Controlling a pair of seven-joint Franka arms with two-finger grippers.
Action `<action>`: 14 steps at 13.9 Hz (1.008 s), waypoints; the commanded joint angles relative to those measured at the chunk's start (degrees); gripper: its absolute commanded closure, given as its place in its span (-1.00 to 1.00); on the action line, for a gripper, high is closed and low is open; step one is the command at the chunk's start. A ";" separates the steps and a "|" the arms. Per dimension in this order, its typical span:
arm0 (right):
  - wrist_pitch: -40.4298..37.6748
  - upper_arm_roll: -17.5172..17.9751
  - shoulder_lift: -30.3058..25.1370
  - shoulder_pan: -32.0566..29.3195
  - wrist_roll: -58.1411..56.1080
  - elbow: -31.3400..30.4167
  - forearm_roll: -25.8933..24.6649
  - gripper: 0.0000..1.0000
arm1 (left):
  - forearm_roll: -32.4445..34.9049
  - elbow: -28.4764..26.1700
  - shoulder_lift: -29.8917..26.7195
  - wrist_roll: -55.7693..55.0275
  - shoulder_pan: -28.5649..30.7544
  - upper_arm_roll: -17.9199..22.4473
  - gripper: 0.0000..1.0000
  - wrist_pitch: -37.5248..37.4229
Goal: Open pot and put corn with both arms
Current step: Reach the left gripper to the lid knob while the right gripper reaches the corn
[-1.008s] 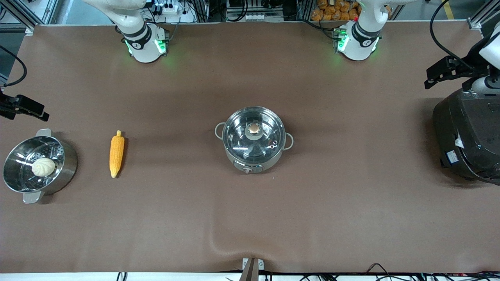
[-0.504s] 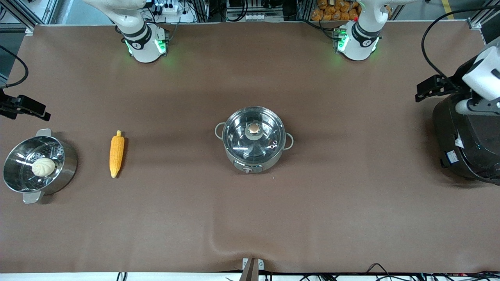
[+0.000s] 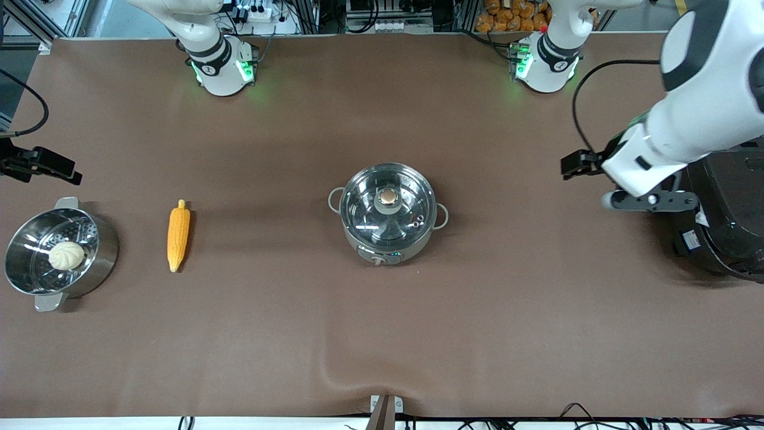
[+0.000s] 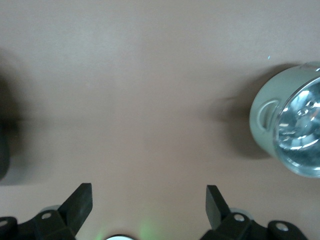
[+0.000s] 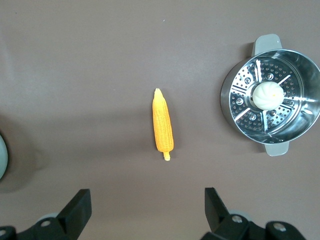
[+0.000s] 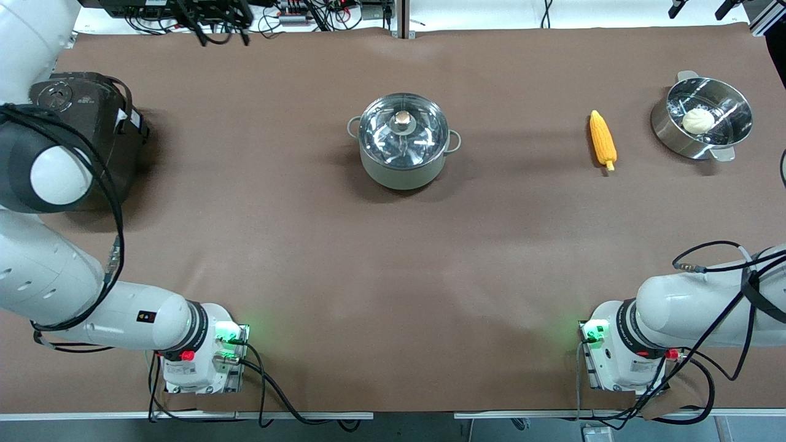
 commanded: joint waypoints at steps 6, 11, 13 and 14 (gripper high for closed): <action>19.51 0.25 -1.03 0.71 -0.20 -19.09 0.29 -1.00 | -0.71 1.97 8.70 -24.23 -16.04 0.51 -1.00 12.96; 30.16 0.16 9.76 0.90 -0.20 -22.28 0.20 -1.00 | -0.09 2.23 14.24 -27.84 -25.18 0.95 -1.00 21.92; 33.32 0.08 12.67 0.90 -0.29 -24.64 -0.58 -1.00 | 4.10 3.37 17.84 -33.71 -28.79 1.04 -1.00 24.83; 36.83 0.08 12.94 0.90 -0.29 -27.18 -0.59 -1.00 | 6.56 3.89 19.51 -36.35 -30.11 0.95 -1.00 25.71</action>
